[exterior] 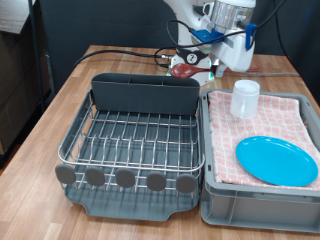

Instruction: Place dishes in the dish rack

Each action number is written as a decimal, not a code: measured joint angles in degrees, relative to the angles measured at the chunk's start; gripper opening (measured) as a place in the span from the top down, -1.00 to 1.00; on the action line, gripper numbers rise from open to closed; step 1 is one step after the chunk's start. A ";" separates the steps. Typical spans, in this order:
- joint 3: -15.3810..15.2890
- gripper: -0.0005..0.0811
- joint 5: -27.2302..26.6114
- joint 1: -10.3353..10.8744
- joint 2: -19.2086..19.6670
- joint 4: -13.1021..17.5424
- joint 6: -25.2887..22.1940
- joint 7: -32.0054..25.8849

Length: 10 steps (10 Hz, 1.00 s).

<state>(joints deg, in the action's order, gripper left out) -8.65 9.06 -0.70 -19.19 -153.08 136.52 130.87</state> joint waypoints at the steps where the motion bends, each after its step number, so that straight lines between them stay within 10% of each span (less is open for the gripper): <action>1: 1.00 0.80 -0.17 -0.28 -1.81 -1.41 0.49 0.47; 10: 5.55 0.80 -1.28 -0.53 -8.99 -4.37 -7.90 2.15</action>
<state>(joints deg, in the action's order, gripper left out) -3.10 7.78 -1.24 -28.18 -157.45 128.62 133.03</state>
